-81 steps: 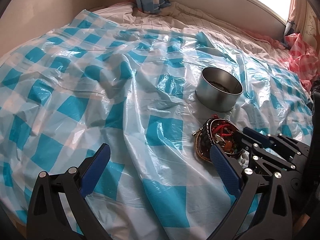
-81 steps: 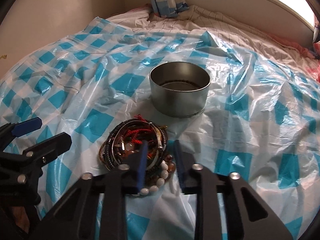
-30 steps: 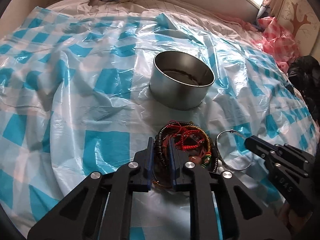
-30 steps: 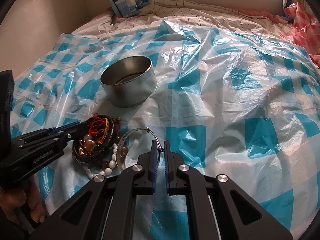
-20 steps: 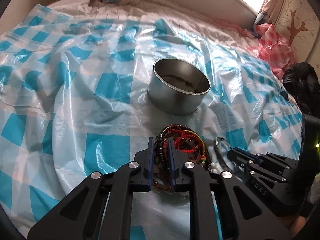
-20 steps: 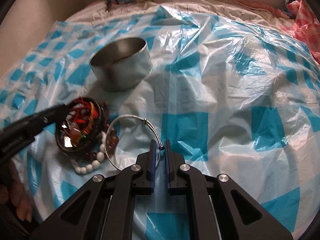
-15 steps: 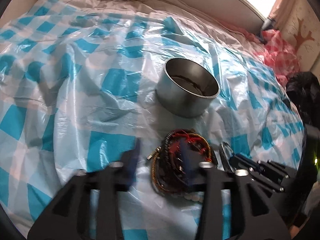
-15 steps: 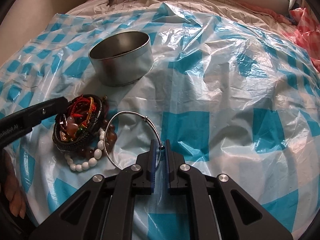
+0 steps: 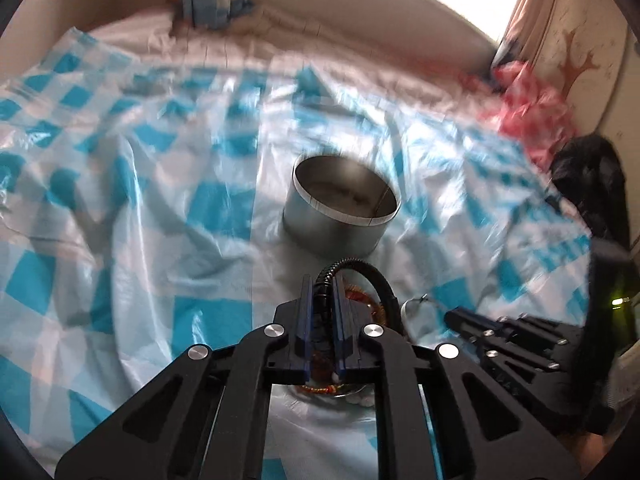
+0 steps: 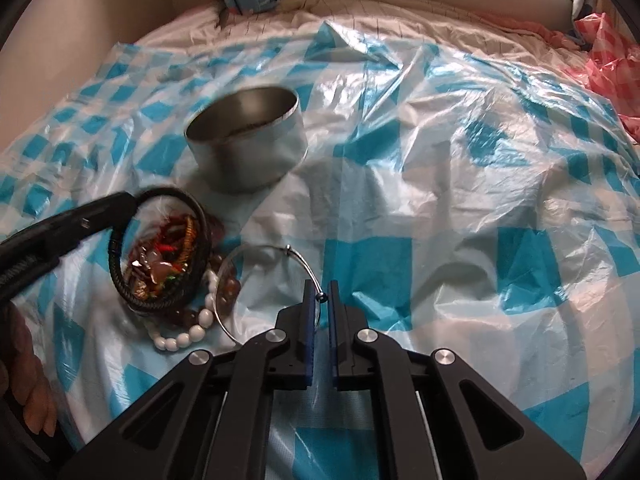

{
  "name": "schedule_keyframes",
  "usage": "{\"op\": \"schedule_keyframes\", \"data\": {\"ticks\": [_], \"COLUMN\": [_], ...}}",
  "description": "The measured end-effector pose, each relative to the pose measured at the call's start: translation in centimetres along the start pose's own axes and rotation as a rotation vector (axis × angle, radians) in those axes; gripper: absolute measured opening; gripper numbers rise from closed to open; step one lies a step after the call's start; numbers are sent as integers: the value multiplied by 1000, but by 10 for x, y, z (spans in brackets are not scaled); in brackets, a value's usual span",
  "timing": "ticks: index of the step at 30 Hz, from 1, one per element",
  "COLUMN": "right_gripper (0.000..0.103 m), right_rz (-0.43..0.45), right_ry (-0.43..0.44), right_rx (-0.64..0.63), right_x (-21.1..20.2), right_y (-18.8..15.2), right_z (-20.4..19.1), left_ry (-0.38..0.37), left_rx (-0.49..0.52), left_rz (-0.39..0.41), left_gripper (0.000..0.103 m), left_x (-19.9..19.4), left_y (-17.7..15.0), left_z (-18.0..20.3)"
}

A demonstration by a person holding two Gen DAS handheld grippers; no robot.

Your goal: Organize jewelry

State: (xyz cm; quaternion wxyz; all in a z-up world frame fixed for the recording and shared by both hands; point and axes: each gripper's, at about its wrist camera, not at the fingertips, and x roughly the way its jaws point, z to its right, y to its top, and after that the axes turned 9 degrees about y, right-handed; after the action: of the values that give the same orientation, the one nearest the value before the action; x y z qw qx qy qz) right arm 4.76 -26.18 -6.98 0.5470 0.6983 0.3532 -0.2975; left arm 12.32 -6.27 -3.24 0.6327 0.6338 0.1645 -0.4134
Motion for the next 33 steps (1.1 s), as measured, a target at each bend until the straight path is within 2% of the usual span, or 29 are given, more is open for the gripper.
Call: {"op": "schedule_keyframes", "data": {"ticks": [4, 12, 14, 18, 21, 24, 26, 27, 29, 31, 33], "right_gripper": [7, 7, 7, 7, 7, 7, 7, 7, 7, 7, 7], "right_rz": [56, 209, 257, 336, 361, 343, 339, 334, 323, 318, 315], "right_ry": [17, 58, 63, 90, 103, 109, 114, 117, 122, 125, 128], "right_rx": [-5, -8, -12, -3, 1, 14, 16, 16, 16, 15, 15], "right_x": [-12, -42, -49, -59, -62, -58, -58, -57, -55, -54, -53], "right_y": [2, 9, 12, 21, 24, 25, 25, 25, 24, 24, 24], "right_z": [-2, -4, -6, -4, -3, 0, 1, 1, 1, 1, 0], "left_ry": [-66, -69, -80, -82, -71, -56, -47, -31, 3, 50, 83], "left_rx": [-39, -65, -81, -88, -82, -66, -53, -50, -55, -52, -38], "left_rz": [55, 68, 70, 73, 80, 18, -63, -106, -154, -143, -133], "left_gripper": [8, 8, 1, 1, 1, 1, 2, 6, 21, 57, 61], "left_x": [-16, -18, -17, -14, -12, -1, 15, 24, 35, 36, 37], "left_y": [2, 3, 5, 13, 23, 23, 17, 13, 7, 7, 5], "left_z": [-8, -10, -12, -10, -7, -10, -15, -17, -22, -23, -22]}}
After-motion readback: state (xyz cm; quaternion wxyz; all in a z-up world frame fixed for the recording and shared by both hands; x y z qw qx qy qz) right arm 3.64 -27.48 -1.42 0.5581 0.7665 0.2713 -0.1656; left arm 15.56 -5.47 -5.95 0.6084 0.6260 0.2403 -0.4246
